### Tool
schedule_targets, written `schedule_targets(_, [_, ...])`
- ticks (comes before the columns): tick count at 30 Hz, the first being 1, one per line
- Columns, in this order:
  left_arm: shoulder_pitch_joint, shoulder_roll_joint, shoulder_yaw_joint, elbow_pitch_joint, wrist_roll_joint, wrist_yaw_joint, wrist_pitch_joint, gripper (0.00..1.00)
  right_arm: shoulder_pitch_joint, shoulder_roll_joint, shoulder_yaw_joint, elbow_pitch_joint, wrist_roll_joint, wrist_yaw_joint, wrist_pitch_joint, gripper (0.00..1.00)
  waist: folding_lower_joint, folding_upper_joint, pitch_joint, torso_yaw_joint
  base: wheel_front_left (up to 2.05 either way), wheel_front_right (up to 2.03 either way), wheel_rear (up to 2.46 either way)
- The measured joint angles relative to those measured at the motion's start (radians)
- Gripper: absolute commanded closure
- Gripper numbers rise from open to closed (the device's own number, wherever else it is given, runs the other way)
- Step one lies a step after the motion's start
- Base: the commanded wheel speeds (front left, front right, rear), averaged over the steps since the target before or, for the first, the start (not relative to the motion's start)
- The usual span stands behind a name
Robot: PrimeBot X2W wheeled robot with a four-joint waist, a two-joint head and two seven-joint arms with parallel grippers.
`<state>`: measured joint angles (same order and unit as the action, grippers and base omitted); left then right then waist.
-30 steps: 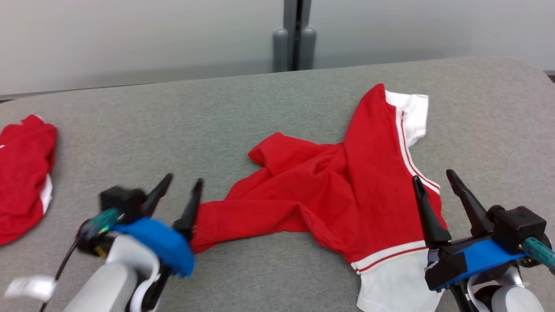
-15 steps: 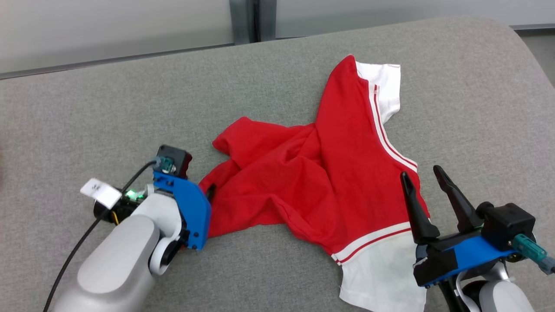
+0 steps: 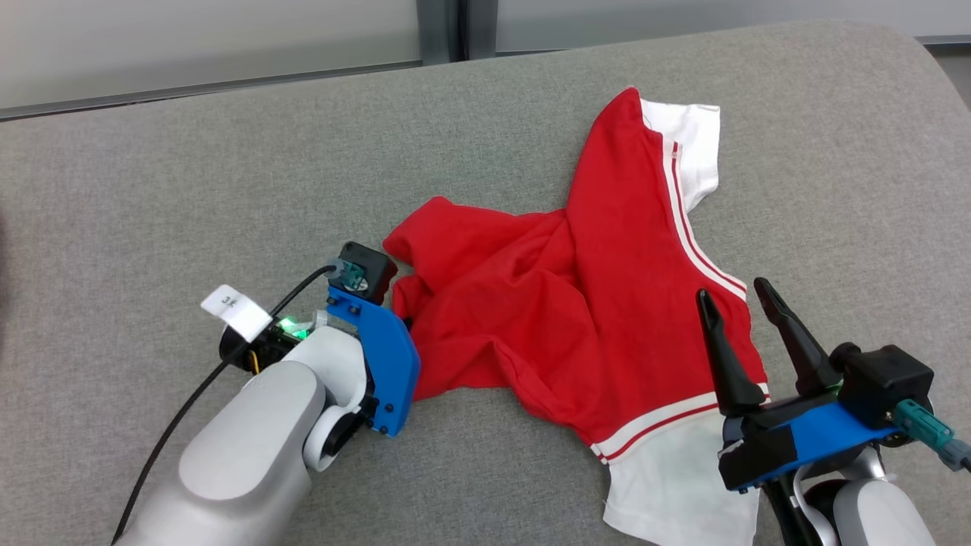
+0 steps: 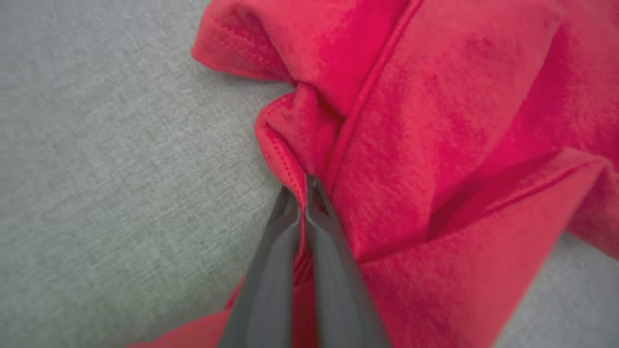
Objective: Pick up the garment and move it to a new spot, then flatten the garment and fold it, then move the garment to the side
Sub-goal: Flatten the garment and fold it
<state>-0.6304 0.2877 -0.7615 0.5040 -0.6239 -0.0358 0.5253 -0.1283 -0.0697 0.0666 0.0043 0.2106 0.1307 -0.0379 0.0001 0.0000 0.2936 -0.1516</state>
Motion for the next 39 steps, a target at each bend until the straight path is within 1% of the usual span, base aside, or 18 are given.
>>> schedule_targets(2, [-0.004, -0.002, 0.000, 0.001, 0.029, 0.020, -0.052, 1.00, -0.005, 0.000, 0.002, 0.002, 0.000, 0.000, 0.000, 0.00, 0.0000, 0.0000, 0.000, 0.000, 0.00, 0.00, 0.00])
schedule_targets(4, [-0.011, -0.004, 0.018, 0.002, 0.047, 0.054, -0.129, 1.00, -0.008, 0.000, 0.001, 0.003, 0.000, 0.000, 0.000, 0.00, 0.0000, 0.0000, -0.002, 0.003, 0.00, 0.00, 0.00])
schedule_targets(8, [-0.042, -0.020, 0.083, -0.013, 0.068, 0.128, -0.302, 1.00, -0.007, 0.000, -0.005, 0.003, 0.000, 0.000, 0.000, 0.00, 0.0000, 0.0000, -0.007, 0.011, 0.00, 0.00, 0.00])
schedule_targets(11, [-0.046, -0.030, 0.122, -0.013, 0.069, 0.167, -0.377, 1.00, -0.006, -0.001, -0.007, 0.000, 0.000, 0.000, 0.000, 0.00, 0.0000, 0.0000, -0.012, 0.016, 0.00, 0.00, 0.00])
schedule_targets(14, [-0.044, -0.031, 0.162, -0.013, 0.053, 0.200, -0.426, 1.00, -0.004, -0.001, -0.007, -0.004, 0.000, 0.000, 0.002, 0.00, 0.0000, 0.0000, -0.015, 0.022, 0.00, 0.00, 0.00])
schedule_targets(17, [-0.029, -0.027, 0.186, -0.021, 0.039, 0.214, -0.451, 1.00, 0.000, -0.002, -0.007, -0.009, -0.002, 0.000, 0.006, 0.00, 0.0000, 0.0000, -0.015, 0.028, 0.00, 0.00, 0.00])
schedule_targets(21, [0.004, -0.015, 0.220, -0.054, 0.018, 0.250, -0.470, 1.00, 0.007, -0.005, -0.014, -0.016, -0.003, 0.000, 0.010, 0.00, 0.0000, 0.0000, -0.018, 0.036, 0.00, 0.00, 0.00])
schedule_targets(26, [0.012, 0.002, 0.216, -0.050, 0.021, 0.251, -0.466, 1.00, 0.007, -0.008, -0.012, -0.025, -0.007, 0.000, 0.019, 0.00, 0.0000, 0.0000, -0.011, 0.039, 0.00, 0.00, 0.00])
schedule_targets(29, [-0.028, 0.006, 0.204, -0.002, 0.042, 0.247, -0.471, 1.00, 0.002, -0.008, 0.002, -0.027, -0.007, 0.000, 0.020, 0.00, 0.0000, 0.0000, -0.004, 0.030, 0.00, 0.00, 0.00])
schedule_targets(32, [-0.090, 0.010, 0.207, 0.058, 0.060, 0.243, -0.501, 1.00, -0.012, -0.007, 0.025, -0.024, -0.006, 0.000, 0.020, 0.00, 0.0000, 0.0000, 0.006, 0.010, 0.00, 0.00, 0.00])
schedule_targets(33, [-0.103, 0.009, 0.208, 0.080, 0.061, 0.239, -0.509, 0.96, -0.015, -0.007, 0.028, -0.022, -0.005, 0.000, 0.019, 0.00, 0.0000, 0.0000, 0.008, 0.004, 0.00, 0.00, 0.00])
schedule_targets(34, [-0.113, 0.011, 0.206, 0.100, 0.062, 0.229, -0.513, 0.02, -0.017, -0.007, 0.031, -0.020, -0.003, 0.000, 0.019, 0.00, 0.0000, 0.0000, 0.011, -0.003, 0.00, 0.00, 0.00])
schedule_targets(35, [-0.121, 0.012, 0.204, 0.120, 0.062, 0.212, -0.519, 0.00, -0.018, -0.007, 0.031, -0.017, 0.000, 0.000, 0.019, 0.00, 0.0000, 0.0000, 0.014, -0.009, 0.00, 0.00, 0.00])
schedule_targets(39, [-0.131, 0.010, 0.209, 0.167, 0.042, 0.157, -0.572, 0.00, -0.023, -0.007, 0.020, -0.010, 0.001, 0.000, 0.011, 0.00, 0.0000, 0.0000, 0.015, -0.016, 0.00, 0.00, 0.00])
